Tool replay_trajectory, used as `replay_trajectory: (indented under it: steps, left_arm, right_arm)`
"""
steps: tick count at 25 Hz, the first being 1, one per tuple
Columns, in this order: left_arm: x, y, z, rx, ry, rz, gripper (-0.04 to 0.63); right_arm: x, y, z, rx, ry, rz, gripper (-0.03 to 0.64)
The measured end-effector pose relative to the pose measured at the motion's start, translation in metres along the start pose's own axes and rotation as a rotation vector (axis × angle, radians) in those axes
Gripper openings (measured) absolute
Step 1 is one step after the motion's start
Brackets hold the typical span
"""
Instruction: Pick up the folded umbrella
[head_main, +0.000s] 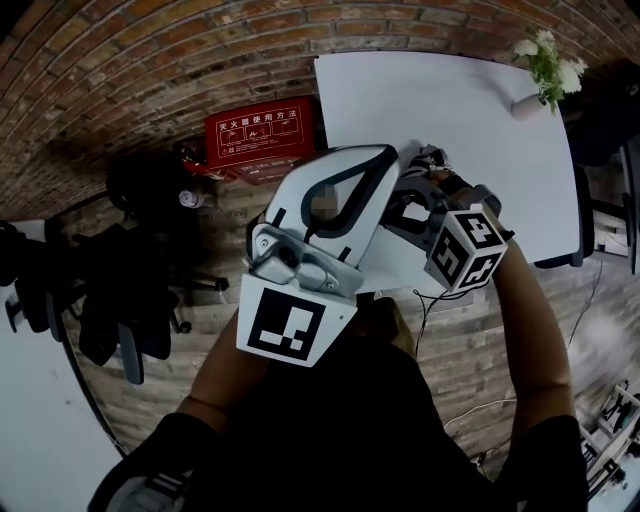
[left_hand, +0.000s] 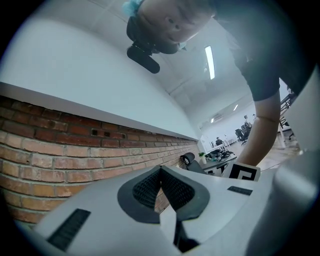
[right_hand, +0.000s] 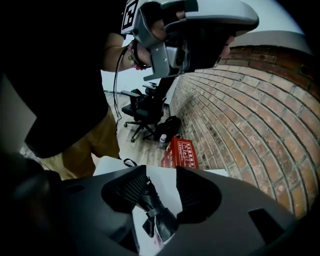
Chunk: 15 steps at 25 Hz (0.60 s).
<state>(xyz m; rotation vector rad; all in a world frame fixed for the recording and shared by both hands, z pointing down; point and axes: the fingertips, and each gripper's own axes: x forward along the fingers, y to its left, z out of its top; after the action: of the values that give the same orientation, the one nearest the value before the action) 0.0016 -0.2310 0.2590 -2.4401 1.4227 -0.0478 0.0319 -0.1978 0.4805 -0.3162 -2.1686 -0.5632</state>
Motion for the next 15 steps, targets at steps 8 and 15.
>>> replay_trajectory:
  steps: [8, 15]
  left_arm:
    - [-0.008, 0.009, -0.009, -0.010, 0.025, 0.035, 0.012]
    - [-0.013, 0.013, -0.016, -0.024, 0.044, 0.058, 0.012]
  right_arm:
    - [0.025, 0.016, -0.032, -0.092, 0.111, 0.152, 0.244]
    - [0.046, 0.034, -0.065, -0.231, 0.244, 0.321, 0.253]
